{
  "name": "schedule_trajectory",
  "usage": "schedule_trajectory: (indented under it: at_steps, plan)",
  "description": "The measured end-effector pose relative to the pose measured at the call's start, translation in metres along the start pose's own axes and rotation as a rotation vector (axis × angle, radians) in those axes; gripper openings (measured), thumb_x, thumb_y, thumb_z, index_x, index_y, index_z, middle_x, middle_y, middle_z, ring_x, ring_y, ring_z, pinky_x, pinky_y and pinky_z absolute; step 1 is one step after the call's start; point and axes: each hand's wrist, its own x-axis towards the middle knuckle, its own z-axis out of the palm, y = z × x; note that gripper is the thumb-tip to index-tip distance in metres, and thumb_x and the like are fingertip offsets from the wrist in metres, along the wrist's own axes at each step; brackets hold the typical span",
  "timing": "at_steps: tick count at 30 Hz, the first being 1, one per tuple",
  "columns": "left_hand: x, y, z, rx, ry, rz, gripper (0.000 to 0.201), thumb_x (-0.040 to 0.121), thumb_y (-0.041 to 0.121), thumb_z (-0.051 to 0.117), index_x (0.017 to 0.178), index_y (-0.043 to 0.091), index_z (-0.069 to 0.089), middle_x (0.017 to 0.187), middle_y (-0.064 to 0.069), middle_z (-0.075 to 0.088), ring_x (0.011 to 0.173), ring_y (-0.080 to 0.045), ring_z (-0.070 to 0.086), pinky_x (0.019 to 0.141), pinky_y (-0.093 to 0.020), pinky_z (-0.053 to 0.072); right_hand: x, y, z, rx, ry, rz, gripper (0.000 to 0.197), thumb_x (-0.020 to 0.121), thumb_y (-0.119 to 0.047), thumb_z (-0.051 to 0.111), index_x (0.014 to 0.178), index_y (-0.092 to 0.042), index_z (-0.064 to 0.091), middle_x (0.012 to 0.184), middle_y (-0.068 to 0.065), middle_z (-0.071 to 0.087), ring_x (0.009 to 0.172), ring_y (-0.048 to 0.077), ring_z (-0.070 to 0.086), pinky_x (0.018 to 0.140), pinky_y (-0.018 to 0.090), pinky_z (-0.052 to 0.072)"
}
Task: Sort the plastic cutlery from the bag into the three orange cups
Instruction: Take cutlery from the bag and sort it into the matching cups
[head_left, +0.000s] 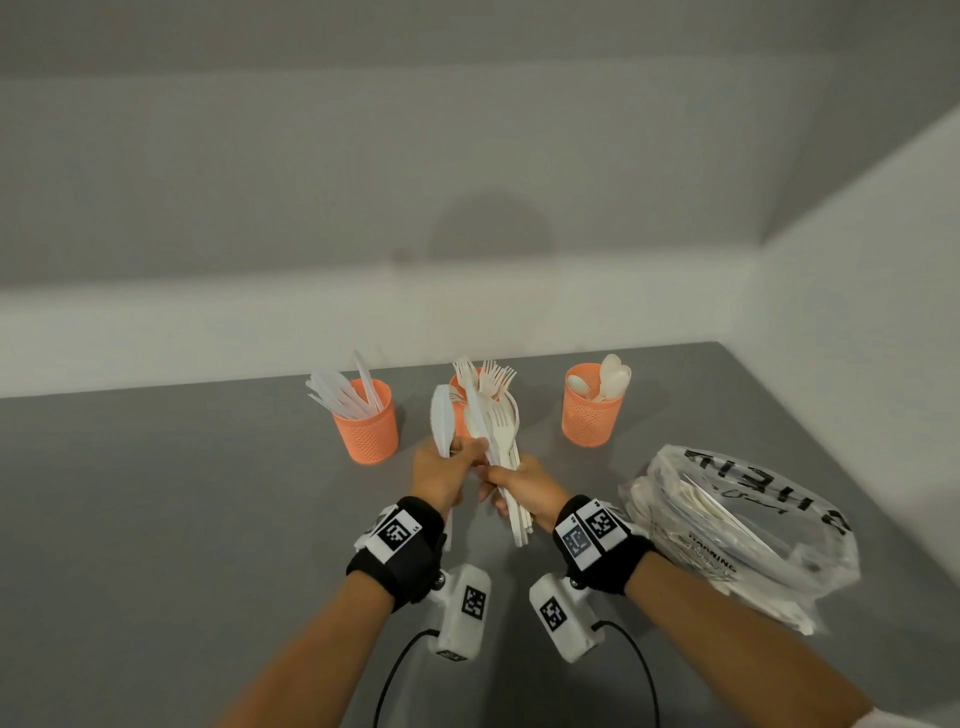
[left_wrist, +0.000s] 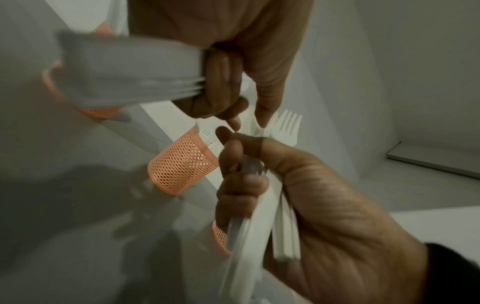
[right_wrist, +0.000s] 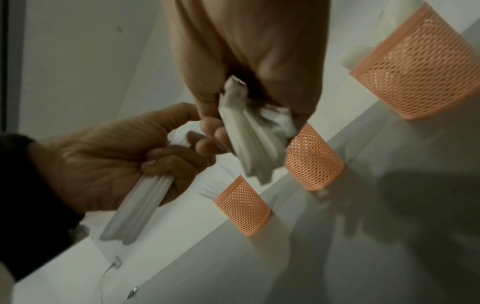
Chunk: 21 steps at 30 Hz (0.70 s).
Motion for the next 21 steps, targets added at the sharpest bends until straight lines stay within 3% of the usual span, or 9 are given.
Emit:
schedule_trajectory:
  at_steps: [7,11,14,16,19,21]
  plan:
    - [-0.005,0.005,0.009,0.058,-0.016,0.084,0.016,0.086,0.016,0.064,0.075,0.005,0.058,0.056,-0.004,0.052,0.027,-0.001,0.040,0.031,-0.011,0.029,-0.003,-0.003,-0.005,-0.062,-0.059,-0.031,0.011,0.094,-0.003,0.046,0.097,-0.008,0.055,0.066,0.008,0.058,0.036,0.006,0.043,0.040,0.018,0.038]
    - [-0.004,0.005,0.013,0.078,-0.006,0.119,0.027,0.087,0.006,0.060,0.062,0.008,0.049,0.054,-0.007,0.050,0.029,-0.002,0.043,0.034,-0.013,0.037,-0.006,-0.005,-0.007,-0.005,-0.113,-0.016,0.011,0.093,-0.002,0.046,0.092,-0.007,0.056,0.066,0.008,0.059,0.038,0.006,0.046,0.042,0.019,0.041]
    - [0.001,0.003,0.012,0.074,0.012,0.116,0.027,0.089,0.006,0.054,0.064,0.010,0.045,0.060,-0.009,0.051,0.043,-0.012,0.049,0.042,-0.020,0.041,-0.006,-0.006,-0.009,0.097,-0.137,0.023,0.010,0.093,-0.009,0.051,0.088,-0.008,0.060,0.064,0.005,0.064,0.041,0.008,0.049,0.044,0.019,0.044]
    - [0.004,0.003,0.011,0.063,0.033,0.142,0.019,0.091,0.007,0.048,0.073,0.011,0.051,0.068,-0.007,0.056,0.057,-0.015,0.053,0.053,-0.024,0.045,-0.006,-0.007,-0.011,0.160,-0.145,0.048,0.010,0.093,-0.014,0.053,0.091,-0.009,0.061,0.074,0.008,0.066,0.045,0.010,0.053,0.046,0.020,0.046]
    - [0.009,0.003,0.006,-0.029,0.093,0.125,0.015,0.095,0.012,0.040,0.088,0.007,0.052,0.069,-0.003,0.055,0.058,-0.013,0.049,0.052,-0.023,0.038,-0.007,-0.008,-0.012,0.216,-0.170,0.076,0.012,0.095,-0.014,0.049,0.096,-0.011,0.061,0.078,0.008,0.070,0.049,0.011,0.059,0.047,0.020,0.050]
    - [0.016,0.004,0.002,-0.067,0.177,0.122,0.021,0.097,0.017,0.037,0.083,0.007,0.048,0.065,-0.002,0.047,0.056,-0.013,0.043,0.055,-0.026,0.034,-0.009,-0.009,-0.010,0.200,-0.206,0.086,0.015,0.097,-0.013,0.045,0.099,-0.014,0.060,0.073,0.003,0.072,0.053,0.011,0.064,0.051,0.021,0.053]
